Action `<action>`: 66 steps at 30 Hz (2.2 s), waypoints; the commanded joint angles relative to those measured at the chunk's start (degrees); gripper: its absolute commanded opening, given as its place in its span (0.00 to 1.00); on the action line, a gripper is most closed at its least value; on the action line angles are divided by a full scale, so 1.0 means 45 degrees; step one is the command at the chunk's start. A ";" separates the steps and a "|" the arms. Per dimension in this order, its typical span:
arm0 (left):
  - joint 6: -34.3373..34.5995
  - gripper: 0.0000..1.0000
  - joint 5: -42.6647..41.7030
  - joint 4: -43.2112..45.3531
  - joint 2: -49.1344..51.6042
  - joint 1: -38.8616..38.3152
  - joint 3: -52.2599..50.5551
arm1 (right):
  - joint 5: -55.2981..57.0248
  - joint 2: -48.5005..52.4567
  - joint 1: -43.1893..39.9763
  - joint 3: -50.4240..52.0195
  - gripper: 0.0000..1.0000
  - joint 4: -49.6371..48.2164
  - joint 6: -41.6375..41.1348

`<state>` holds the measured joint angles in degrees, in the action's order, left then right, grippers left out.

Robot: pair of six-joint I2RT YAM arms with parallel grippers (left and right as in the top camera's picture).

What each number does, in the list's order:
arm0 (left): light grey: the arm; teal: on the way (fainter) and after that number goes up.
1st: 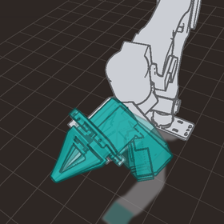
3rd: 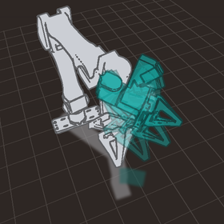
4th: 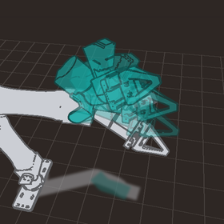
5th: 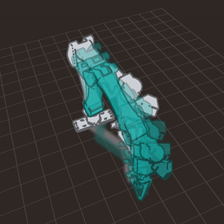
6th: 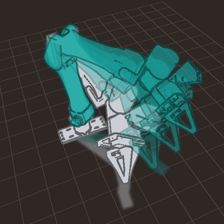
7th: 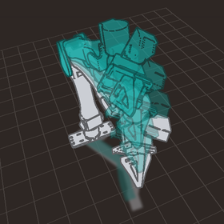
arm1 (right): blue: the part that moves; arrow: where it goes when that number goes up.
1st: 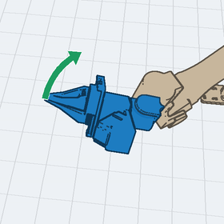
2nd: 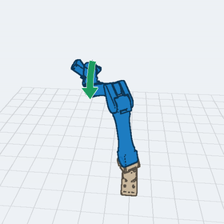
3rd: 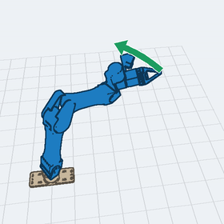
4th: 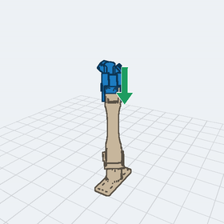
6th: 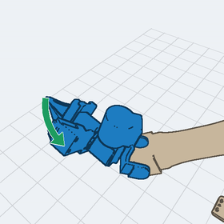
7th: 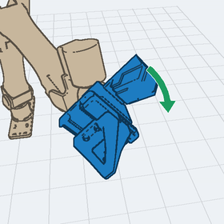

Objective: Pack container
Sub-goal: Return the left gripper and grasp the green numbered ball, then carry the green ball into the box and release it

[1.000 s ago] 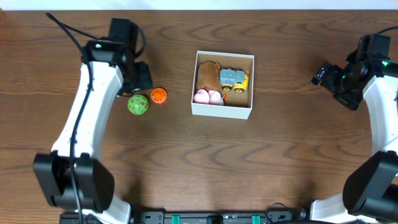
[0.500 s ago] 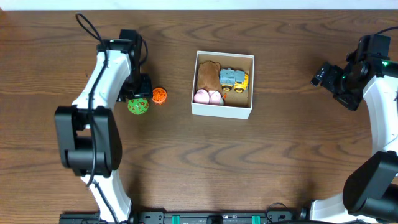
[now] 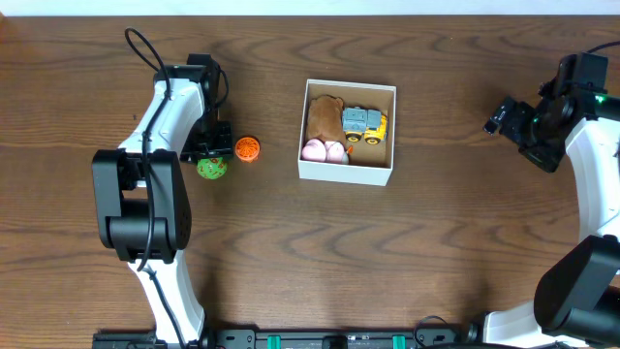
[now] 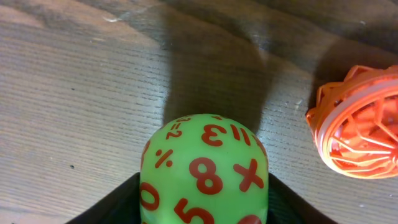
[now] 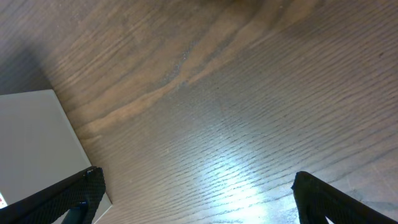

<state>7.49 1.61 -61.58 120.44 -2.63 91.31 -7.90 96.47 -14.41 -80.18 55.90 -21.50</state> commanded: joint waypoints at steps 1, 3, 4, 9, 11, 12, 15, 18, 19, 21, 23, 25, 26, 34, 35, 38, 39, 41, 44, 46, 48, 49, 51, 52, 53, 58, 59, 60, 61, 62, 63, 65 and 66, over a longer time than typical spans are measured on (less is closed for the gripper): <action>-0.0097 0.49 0.0121 -0.0262 0.0301 0.0131 -0.0073 | 0.0097 -0.0267 -0.0034 -0.0136 0.99 0.0024 -0.0126; -0.0102 0.44 0.0121 -0.0447 0.0282 0.0131 -0.0073 | 0.0092 -0.0267 -0.0034 -0.0136 0.99 0.0024 -0.0131; -0.0102 0.42 0.0121 -0.0549 0.0272 0.0131 -0.0049 | 0.0092 -0.0267 -0.0034 -0.0136 0.99 0.0024 -0.0126; -0.0083 0.37 -0.0126 -0.1350 0.0073 0.0126 0.0393 | 0.0092 -0.0267 -0.0034 -0.0136 0.99 0.0024 -0.0126; -0.0063 0.37 -0.0699 -0.1647 -0.0219 0.0126 0.0695 | 0.0092 -0.0267 -0.0034 -0.0136 0.99 0.0015 -0.0131; 0.0015 0.37 -0.1001 -0.1841 -0.0437 0.0112 0.0923 | 0.0092 -0.0267 -0.0034 -0.0136 0.99 0.0010 -0.0131; 0.0073 0.32 -0.1433 -0.2268 -0.1234 -0.0083 0.1632 | 0.0092 -0.0267 -0.0034 -0.0136 0.99 0.0015 -0.0131; 0.0189 0.32 -0.1617 -0.2365 -0.2249 -0.0520 0.2152 | 0.0092 -0.0267 -0.0034 -0.0136 0.99 0.0015 -0.0131; 0.0209 0.33 -0.1676 -0.2302 -0.2628 -0.0748 0.2263 | 0.0092 -0.0267 -0.0034 -0.0136 0.99 0.0015 -0.0131; 0.0209 0.33 -0.1967 -0.2045 -0.3347 -0.1277 0.2375 | 0.0092 -0.0267 -0.0034 -0.0136 0.99 0.0015 -0.0131; 0.0204 0.34 -0.2293 -0.1501 -0.4041 -0.2001 0.2375 | 0.0092 -0.0267 -0.0034 -0.0136 0.99 0.0010 -0.0131; 0.0199 0.33 -0.2560 -0.0971 -0.4507 -0.2807 0.2375 | 0.0092 -0.0267 -0.0034 -0.0136 0.99 0.0010 -0.0131; 0.0194 0.34 -0.2560 -0.0665 -0.4639 -0.3245 0.2375 | 0.0092 -0.0267 -0.0034 -0.0136 0.99 0.0015 -0.0131; -0.0049 0.34 -0.2540 0.2050 -0.4031 -0.6285 0.2040 | 0.0092 -0.0267 -0.0034 -0.0136 0.99 0.0019 -0.0126; -0.0063 0.34 -0.2526 0.2249 -0.3798 -0.6499 0.2030 | 0.0092 -0.0267 -0.0034 -0.0136 0.99 0.0019 -0.0126; -0.0073 0.34 -0.2511 0.2749 -0.2982 -0.6980 0.2030 | 0.0092 -0.0267 -0.0034 -0.0136 0.99 0.0019 -0.0126; -0.0073 0.34 -0.2535 0.2866 -0.2667 -0.7125 0.2030 | 0.0092 -0.0267 -0.0034 -0.0136 0.99 0.0019 -0.0126; -0.0087 0.34 -0.2555 0.3002 -0.2166 -0.7373 0.2035 | 0.0092 -0.0267 -0.0034 -0.0136 0.99 0.0024 -0.0126; -0.0107 0.34 -0.2555 0.3254 -0.1520 -0.7747 0.2035 | 0.0092 -0.0267 -0.0034 -0.0136 0.99 0.0024 -0.0131; -0.0374 0.34 -0.2555 0.3390 -0.1171 -0.7966 0.2030 | 0.0087 -0.0267 -0.0034 -0.0131 0.99 0.0024 -0.0131; -0.0423 0.34 -0.2555 0.3434 -0.0831 -0.8189 0.2030 | 0.0092 -0.0267 -0.0034 -0.0131 0.99 0.0024 -0.0131; -0.0418 0.34 -0.2555 0.3429 -0.0714 -0.8296 0.2030 | 0.0092 -0.0267 -0.0034 -0.0136 0.99 0.0024 -0.0131; -0.0423 0.34 -0.2560 0.3419 -0.0491 -0.8505 0.2030 | 0.0092 -0.0267 -0.0034 -0.0136 0.99 0.0029 -0.0126; -0.0423 0.35 -0.2555 0.3419 -0.0418 -0.8607 0.2030 | 0.0092 -0.0267 -0.0034 -0.0136 0.99 0.0024 -0.0131; -0.0423 0.43 -0.2555 0.3419 -0.0374 -0.8704 0.2030 | 0.0092 -0.0267 -0.0034 -0.0136 0.99 0.0019 -0.0131; -0.0418 0.73 -0.2497 0.3429 -0.0583 -0.8748 0.2050 | 0.0092 -0.0267 -0.0034 -0.0136 0.99 0.0019 -0.0131; -0.0423 0.79 -0.2487 0.3424 -0.0699 -0.8699 0.2050 | 0.0092 -0.0267 -0.0034 -0.0136 0.99 0.0019 -0.0131; -0.0418 0.82 -0.2477 0.3424 -0.0797 -0.8631 0.2055 | 0.0087 -0.0267 -0.0034 -0.0136 0.99 0.0024 -0.0131; -0.0423 0.83 -0.2453 0.3376 -0.0923 -0.8587 0.2093 | 0.0092 -0.0267 -0.0034 -0.0136 0.99 0.0024 -0.0126; -0.0423 0.83 -0.2453 0.3327 -0.1059 -0.8514 0.2137 | 0.0087 -0.0267 -0.0034 -0.0136 0.99 0.0024 -0.0126; -0.0423 0.83 -0.2453 0.3308 -0.1258 -0.8417 0.2171 | 0.0087 -0.0267 -0.0034 -0.0136 0.99 0.0024 -0.0131; -0.0423 0.84 -0.2453 0.3308 -0.1690 -0.8233 0.2181 | 0.0087 -0.0267 -0.0034 -0.0136 0.99 0.0029 -0.0131; -0.0423 0.84 -0.2448 0.3308 -0.1938 -0.8126 0.2181 | 0.0087 -0.0267 -0.0034 -0.0131 0.99 0.0029 -0.0131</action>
<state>5.91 -9.76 -46.48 117.12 -40.99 100.62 -7.90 96.47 -14.41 -80.18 55.90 -21.50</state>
